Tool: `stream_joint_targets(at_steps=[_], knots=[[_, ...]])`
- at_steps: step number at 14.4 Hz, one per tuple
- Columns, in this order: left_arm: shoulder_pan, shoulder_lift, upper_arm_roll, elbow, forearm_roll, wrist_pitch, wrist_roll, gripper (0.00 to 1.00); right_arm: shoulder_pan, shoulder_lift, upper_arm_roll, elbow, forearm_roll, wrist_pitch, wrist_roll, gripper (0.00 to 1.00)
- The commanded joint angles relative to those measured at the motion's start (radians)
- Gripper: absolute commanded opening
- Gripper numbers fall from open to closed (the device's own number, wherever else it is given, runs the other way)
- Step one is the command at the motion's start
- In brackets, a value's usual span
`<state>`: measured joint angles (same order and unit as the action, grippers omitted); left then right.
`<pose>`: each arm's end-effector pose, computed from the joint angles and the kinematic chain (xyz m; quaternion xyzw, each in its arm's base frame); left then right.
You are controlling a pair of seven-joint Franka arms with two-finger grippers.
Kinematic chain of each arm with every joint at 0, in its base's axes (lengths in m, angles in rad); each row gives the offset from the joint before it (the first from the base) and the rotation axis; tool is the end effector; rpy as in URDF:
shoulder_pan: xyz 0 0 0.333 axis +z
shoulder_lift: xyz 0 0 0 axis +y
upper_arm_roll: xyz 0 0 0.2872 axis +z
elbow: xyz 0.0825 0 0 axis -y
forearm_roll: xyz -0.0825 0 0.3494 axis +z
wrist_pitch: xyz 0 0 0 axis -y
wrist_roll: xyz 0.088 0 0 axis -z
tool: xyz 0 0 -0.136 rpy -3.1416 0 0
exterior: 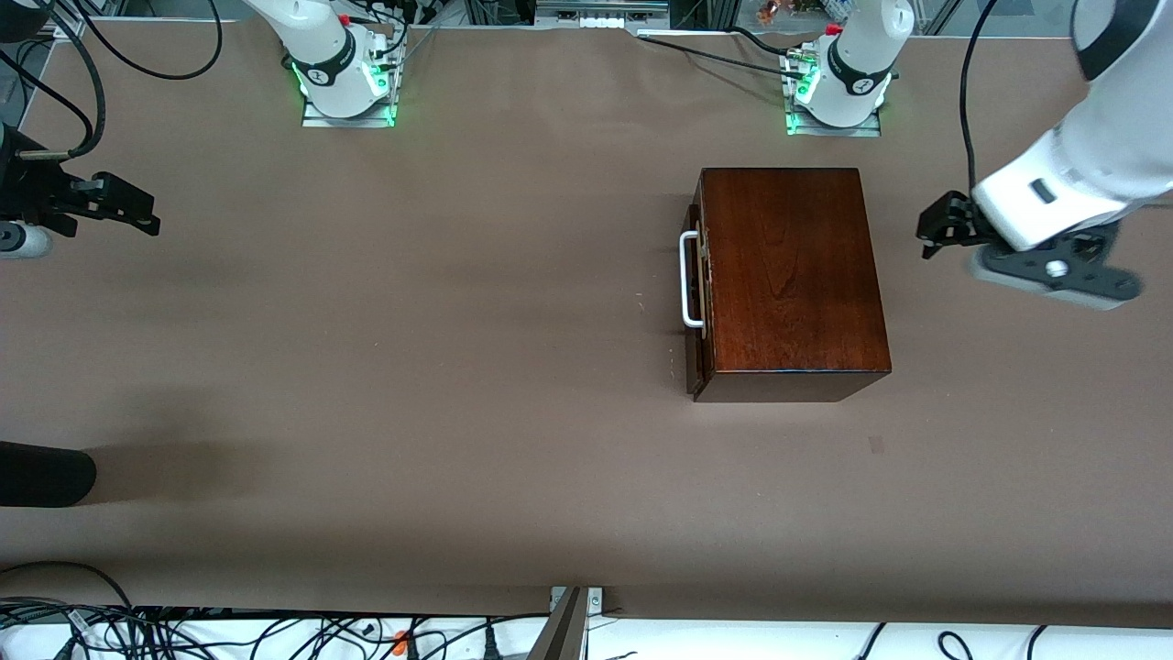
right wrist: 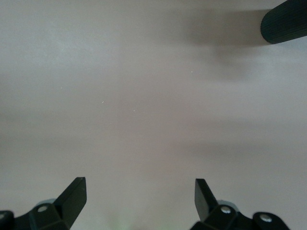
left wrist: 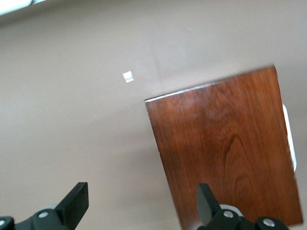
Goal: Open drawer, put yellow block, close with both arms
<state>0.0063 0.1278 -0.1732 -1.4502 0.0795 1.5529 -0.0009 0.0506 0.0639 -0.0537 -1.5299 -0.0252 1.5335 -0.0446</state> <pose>0.5476 -0.0756 0.5503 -0.9961 0.0821 0.0092 0.0296 0.5315 -0.0044 0.5478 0.9992 0.0206 -0.0304 0.0136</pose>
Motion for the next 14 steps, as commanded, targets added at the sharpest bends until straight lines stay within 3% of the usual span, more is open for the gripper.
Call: stream_joint_targets(at_steps=[1,14], knots=[[-0.048,-0.128,0.101,-0.168,-0.041,0.087,-0.068,1.0,-0.012,-0.003,0.009,-0.001,-0.012,0.027,0.0,1.0],[-0.043,-0.08,0.103,-0.111,-0.043,0.087,-0.065,1.0,-0.012,-0.001,0.009,-0.003,-0.013,-0.019,-0.014,1.0]])
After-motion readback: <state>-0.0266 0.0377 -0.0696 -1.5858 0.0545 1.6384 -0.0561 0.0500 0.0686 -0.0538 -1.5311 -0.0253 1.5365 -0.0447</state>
